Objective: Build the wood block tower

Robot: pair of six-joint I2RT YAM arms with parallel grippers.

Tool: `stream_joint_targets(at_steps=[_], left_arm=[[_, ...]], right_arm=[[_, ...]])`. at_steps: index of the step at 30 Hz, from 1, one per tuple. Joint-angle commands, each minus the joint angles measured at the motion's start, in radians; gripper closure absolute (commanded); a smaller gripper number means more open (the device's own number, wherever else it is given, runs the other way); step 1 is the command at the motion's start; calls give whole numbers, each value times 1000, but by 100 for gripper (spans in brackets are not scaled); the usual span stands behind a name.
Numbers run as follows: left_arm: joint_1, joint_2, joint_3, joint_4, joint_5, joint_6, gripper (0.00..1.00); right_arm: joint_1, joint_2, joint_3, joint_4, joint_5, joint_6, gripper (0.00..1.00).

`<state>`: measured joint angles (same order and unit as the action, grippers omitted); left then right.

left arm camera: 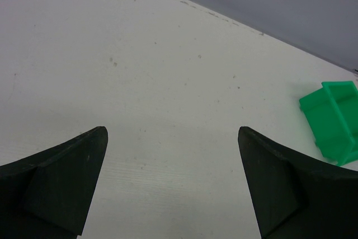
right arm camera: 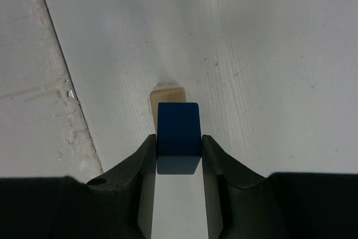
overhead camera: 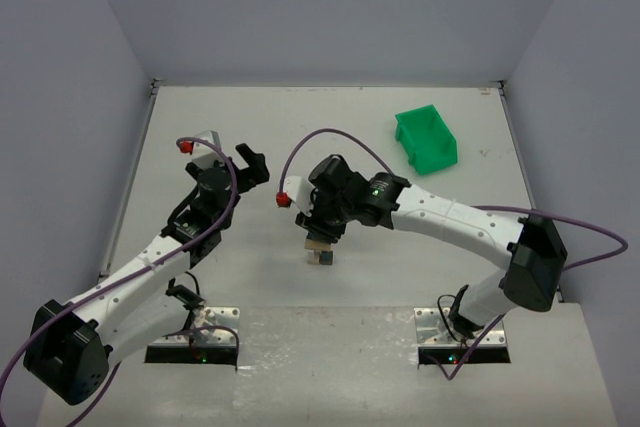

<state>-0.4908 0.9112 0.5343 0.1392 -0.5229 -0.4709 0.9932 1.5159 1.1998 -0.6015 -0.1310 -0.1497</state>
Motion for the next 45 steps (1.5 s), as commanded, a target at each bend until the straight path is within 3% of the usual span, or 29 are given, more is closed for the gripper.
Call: stream_joint_targets(at_steps=[1,45], left_arm=[[-9,1,13,53,7,15,0],[-9,-4,10,50,-1,16,0]], right_arm=[[20,-21,-10,63,0,-12,78],[39,31,-50,110,24,-50,65]])
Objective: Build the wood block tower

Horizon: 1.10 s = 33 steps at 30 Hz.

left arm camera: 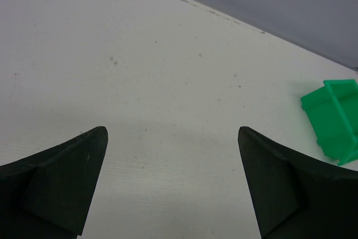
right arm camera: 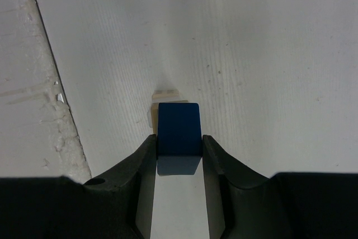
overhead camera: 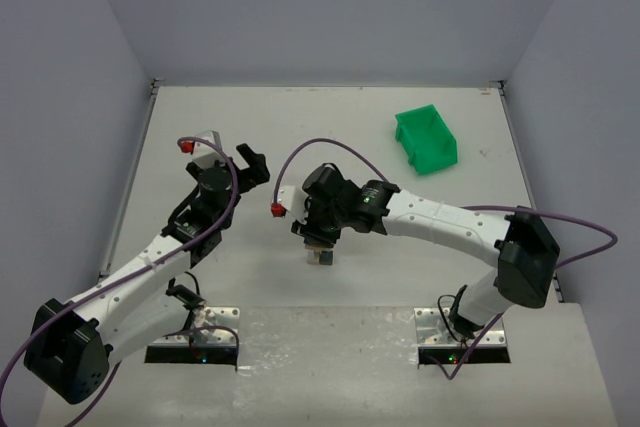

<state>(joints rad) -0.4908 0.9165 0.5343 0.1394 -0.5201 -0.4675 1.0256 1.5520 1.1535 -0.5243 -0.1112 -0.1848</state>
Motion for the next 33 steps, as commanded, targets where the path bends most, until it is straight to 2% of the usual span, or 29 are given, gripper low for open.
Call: stream_joint_targets(at_steps=[1,33], left_arm=[[-9,-10,10,50,-4,12,0],[-9,-10,6,62,-1,15,0]], right_arm=[[7,-6,-4,30,5,-15,65],[7,-38,-23,23,-13,-26,58]])
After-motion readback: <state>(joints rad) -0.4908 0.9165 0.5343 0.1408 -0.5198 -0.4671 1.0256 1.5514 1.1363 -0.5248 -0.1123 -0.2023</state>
